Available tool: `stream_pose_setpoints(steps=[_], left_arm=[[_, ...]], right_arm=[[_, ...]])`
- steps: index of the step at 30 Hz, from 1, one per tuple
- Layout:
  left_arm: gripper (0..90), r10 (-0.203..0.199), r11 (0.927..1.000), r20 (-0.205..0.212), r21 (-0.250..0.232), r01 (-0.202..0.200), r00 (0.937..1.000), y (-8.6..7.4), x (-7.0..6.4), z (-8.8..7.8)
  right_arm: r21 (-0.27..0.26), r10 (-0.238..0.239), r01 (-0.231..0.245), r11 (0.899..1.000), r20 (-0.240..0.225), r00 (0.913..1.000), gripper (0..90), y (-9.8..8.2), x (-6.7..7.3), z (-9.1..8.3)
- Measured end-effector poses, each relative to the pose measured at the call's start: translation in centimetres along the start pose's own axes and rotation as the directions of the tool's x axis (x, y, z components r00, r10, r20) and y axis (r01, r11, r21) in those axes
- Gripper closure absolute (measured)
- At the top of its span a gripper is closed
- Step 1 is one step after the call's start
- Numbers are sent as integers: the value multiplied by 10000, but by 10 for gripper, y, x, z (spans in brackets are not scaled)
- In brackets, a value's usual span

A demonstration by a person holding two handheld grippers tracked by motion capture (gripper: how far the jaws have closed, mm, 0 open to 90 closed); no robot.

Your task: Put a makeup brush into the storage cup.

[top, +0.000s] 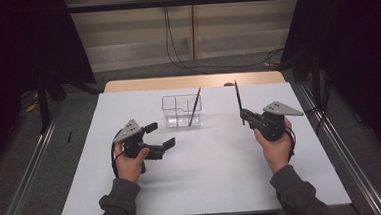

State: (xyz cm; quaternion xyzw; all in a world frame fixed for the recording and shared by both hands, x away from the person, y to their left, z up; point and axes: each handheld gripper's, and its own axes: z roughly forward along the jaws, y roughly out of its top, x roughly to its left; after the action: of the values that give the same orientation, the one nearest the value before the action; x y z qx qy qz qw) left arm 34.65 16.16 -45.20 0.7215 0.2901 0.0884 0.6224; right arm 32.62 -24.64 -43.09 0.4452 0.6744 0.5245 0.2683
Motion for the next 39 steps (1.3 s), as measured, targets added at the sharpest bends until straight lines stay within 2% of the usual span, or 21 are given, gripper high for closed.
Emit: stream_pose_setpoints(steps=[5,8,9,15,18,20,22,23,25,30,34,35,37,39], left_arm=[[0,-506,9987,224,-55,507,9985,-1,2,2],[0,-515,9987,111,9,515,9986,-1,1,4],[0,-390,9992,40,113,389,9992,-1,1,3],[0,-443,9989,4,156,443,9990,0,-1,8],[0,-652,9979,130,75,651,9978,-1,-1,12],[0,-631,9980,34,101,631,9980,0,-1,13],[0,-795,9968,-36,122,796,9968,1,-2,15],[0,-857,9963,78,74,856,9963,1,-1,16],[0,-972,9952,-131,102,973,9952,2,-1,18],[0,-1196,9928,-112,-46,1195,9928,3,-1,20],[0,-1162,9932,-126,-68,1161,9932,6,-3,23],[0,-1058,9944,-178,-67,1057,9942,6,-3,24],[0,-803,9967,2,-97,802,9968,7,-4,25],[1,-804,9967,-157,-70,803,9966,8,-6,28]], right_arm=[[-179,116,-119,9998,-167,9998,856,-1,1,-2],[-324,102,-111,9994,-257,9996,856,-1,0,-4],[-352,112,-123,9993,-314,9994,856,0,0,-4],[-484,78,-102,9988,-502,9987,856,1,1,-6],[-505,14,-46,9987,-627,9980,856,0,1,-6],[-515,17,-51,9987,-659,9978,856,0,2,-6],[-537,4,-42,9985,-700,9975,856,-1,4,-4],[-490,-2,-35,9988,-759,9971,856,-1,4,-4],[-500,-19,-21,9987,-796,9968,856,-2,5,-3],[-502,-73,23,9987,-996,9950,856,-3,8,-1],[-519,-73,21,9986,-1006,9949,856,-3,9,0],[-520,-57,5,9986,-1001,9950,856,-3,10,0],[-535,-95,38,9986,-1064,9943,856,-3,10,0],[-515,-47,-12,9987,-1144,9934,856,-4,11,0]])
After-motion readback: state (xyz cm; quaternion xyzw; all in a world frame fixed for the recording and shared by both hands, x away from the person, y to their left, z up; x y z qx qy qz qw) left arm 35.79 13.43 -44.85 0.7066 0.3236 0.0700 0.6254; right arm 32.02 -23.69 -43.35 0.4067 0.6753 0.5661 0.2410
